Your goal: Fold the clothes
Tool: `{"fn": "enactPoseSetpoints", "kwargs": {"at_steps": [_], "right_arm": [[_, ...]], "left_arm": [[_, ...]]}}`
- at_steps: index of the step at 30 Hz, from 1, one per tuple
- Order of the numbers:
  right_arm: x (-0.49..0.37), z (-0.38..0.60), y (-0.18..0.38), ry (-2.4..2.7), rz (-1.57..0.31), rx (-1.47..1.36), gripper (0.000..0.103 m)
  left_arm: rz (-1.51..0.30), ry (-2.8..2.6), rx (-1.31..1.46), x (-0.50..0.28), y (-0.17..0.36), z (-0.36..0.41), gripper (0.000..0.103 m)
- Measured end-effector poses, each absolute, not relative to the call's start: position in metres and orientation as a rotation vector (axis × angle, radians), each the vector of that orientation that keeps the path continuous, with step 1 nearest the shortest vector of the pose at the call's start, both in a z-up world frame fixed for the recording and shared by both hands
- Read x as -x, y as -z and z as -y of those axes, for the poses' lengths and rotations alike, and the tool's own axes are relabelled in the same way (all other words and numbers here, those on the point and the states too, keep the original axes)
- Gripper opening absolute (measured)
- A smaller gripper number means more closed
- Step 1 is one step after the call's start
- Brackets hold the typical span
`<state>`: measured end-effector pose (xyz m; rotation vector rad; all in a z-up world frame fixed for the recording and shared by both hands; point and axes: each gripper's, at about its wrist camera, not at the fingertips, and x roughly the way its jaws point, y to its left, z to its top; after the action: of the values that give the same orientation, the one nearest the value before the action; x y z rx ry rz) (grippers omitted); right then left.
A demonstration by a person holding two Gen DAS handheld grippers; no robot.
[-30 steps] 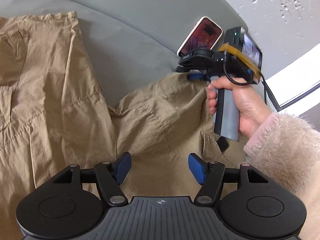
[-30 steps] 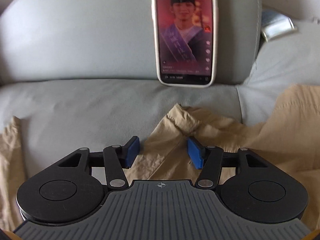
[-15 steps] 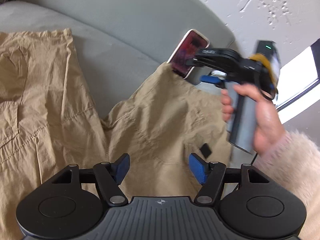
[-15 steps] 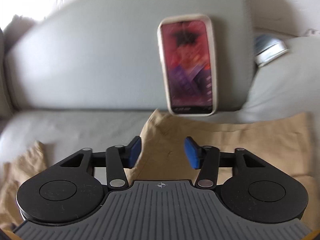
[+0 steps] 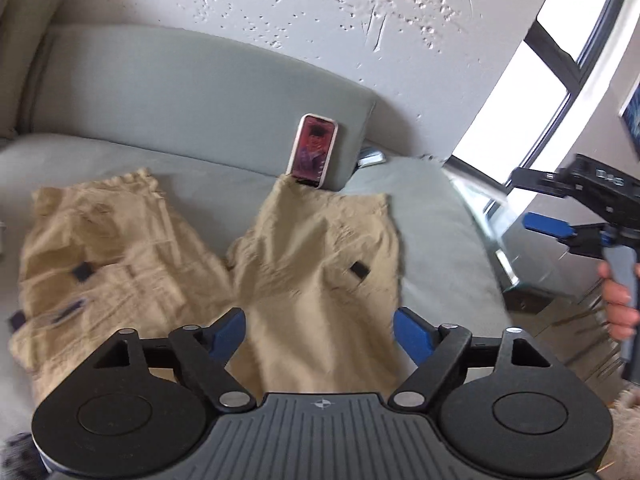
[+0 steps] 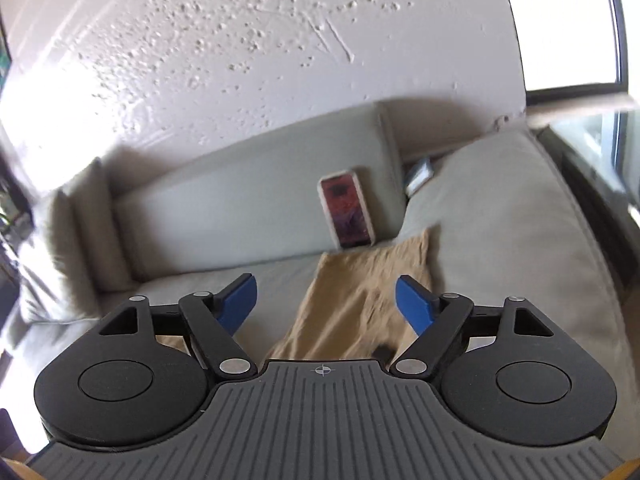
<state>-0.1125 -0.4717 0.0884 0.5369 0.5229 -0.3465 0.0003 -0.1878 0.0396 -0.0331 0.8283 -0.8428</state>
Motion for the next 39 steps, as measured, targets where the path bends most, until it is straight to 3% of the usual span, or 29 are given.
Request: {"fn": "enactPoseSetpoints", "kwargs": {"at_steps": [8, 9, 12, 14, 18, 22, 35, 39], "right_arm": [[0.17, 0.425, 0.002, 0.373, -0.64, -0.752, 0.082], [0.174, 0.422, 0.017, 0.377, -0.665, -0.77, 0.077], [0.175, 0.419, 0.054, 0.375, -0.76, -0.801, 0.047], [0.177, 0.419, 0.069, 0.379, -0.799, -0.816, 0.04], [0.179, 0.414, 0.083, 0.393, -0.846, -0.801, 0.039], [0.179, 0.418, 0.091, 0.413, -0.879, -0.795, 0.049], [0.142, 0.433, 0.14, 0.498, -1.007, -0.761, 0.049], [0.137, 0.446, 0.162, 0.489, -0.94, -0.904, 0.063]], "left_arm": [[-0.884, 0.672, -0.1, 0.022, 0.011, 0.155, 0.088], [-0.886, 0.657, -0.12, 0.025, 0.017, 0.155, 0.088], [-0.912, 0.648, -0.156, 0.031, 0.027, 0.156, 0.088], [-0.932, 0.648, -0.158, 0.035, 0.03, 0.155, 0.088], [-0.955, 0.639, -0.165, 0.04, 0.032, 0.154, 0.088], [-0.951, 0.613, -0.158, 0.041, 0.031, 0.151, 0.089], [-1.019, 0.608, -0.146, 0.04, 0.048, 0.151, 0.089], [-1.031, 0.607, -0.14, 0.039, 0.051, 0.149, 0.09]]}}
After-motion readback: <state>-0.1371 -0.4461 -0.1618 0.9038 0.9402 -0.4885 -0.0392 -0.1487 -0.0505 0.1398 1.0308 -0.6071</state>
